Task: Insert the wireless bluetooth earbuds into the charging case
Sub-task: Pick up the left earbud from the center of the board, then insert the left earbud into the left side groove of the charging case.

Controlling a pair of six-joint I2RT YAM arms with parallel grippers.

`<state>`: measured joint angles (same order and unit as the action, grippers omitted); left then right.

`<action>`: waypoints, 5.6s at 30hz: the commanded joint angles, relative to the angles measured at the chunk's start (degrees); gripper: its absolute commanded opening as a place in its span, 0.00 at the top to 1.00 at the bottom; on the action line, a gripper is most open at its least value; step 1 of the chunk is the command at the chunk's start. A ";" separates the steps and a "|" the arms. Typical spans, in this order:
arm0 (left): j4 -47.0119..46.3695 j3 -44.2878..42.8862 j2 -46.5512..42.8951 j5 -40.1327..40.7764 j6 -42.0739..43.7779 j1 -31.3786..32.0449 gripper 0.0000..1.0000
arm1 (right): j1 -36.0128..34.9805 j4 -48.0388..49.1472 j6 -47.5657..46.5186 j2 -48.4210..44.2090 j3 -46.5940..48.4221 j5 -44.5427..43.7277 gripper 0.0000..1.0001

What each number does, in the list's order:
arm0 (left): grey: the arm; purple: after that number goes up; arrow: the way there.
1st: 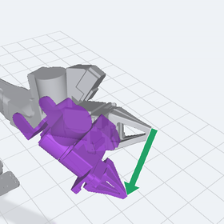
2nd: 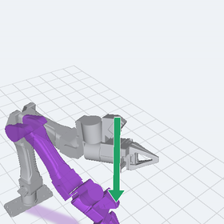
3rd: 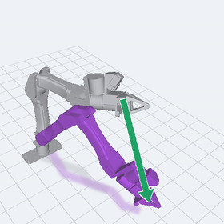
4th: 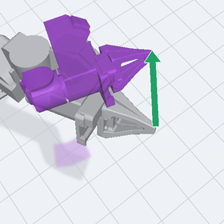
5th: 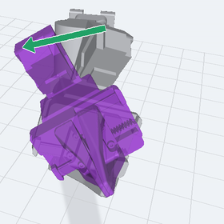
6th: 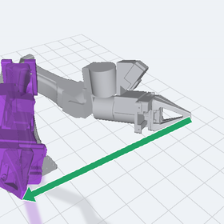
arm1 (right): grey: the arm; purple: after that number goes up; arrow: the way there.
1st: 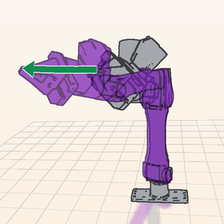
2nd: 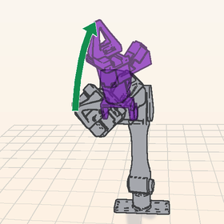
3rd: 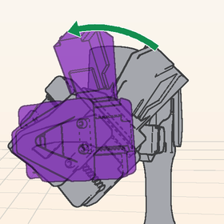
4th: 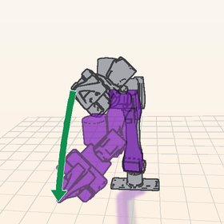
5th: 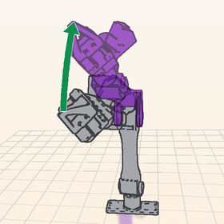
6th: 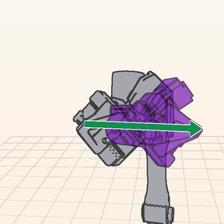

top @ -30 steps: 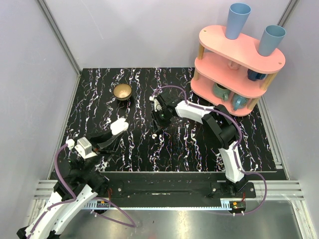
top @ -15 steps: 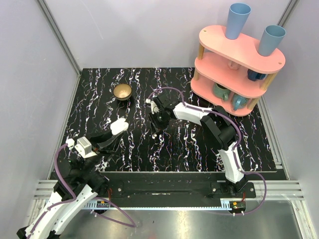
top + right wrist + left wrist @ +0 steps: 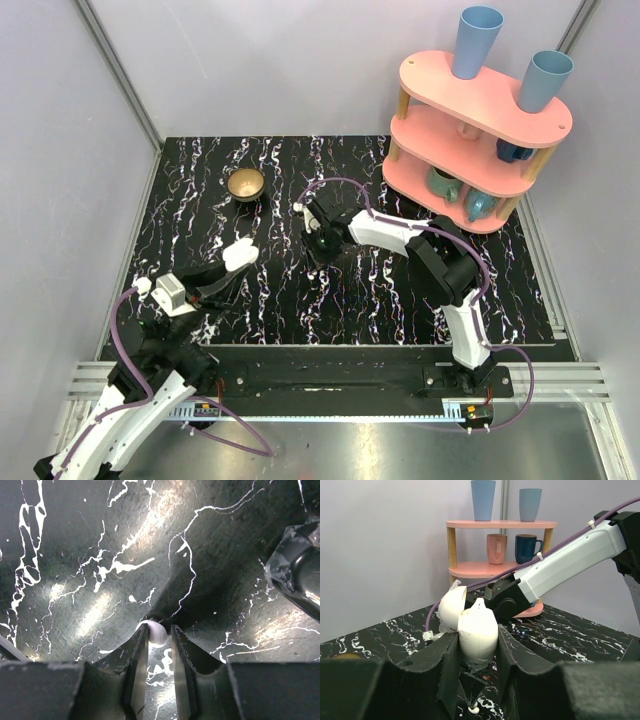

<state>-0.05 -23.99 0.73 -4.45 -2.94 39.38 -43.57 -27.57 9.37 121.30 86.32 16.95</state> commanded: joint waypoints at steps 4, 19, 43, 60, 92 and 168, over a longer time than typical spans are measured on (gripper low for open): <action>-1.97 -0.09 -2.58 0.93 -0.93 0.18 1.00 | -0.46 -4.51 -1.81 -0.09 -3.97 -5.09 0.70; -1.44 -0.01 -2.67 0.93 -1.37 0.18 1.00 | -0.46 -0.82 7.23 -3.95 -7.57 -4.73 0.83; -7.23 2.19 0.58 -0.03 -2.95 0.26 1.00 | -4.33 21.42 31.07 -50.18 -34.73 -21.43 0.91; -15.15 4.83 6.03 -1.18 -6.20 0.18 1.00 | -16.36 28.96 19.56 -62.67 -26.30 -35.67 0.92; -25.78 8.52 11.05 -5.57 -5.94 0.26 1.00 | -35.35 37.59 4.17 -48.70 -15.75 -51.49 0.91; -38.62 9.57 15.09 -0.13 -7.96 0.18 1.00 | -35.35 32.58 2.50 -38.85 -9.95 -50.17 0.94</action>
<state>-33.19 -13.69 15.38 -6.63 -10.48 39.38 -78.61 3.84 12.40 82.19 76.86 -32.34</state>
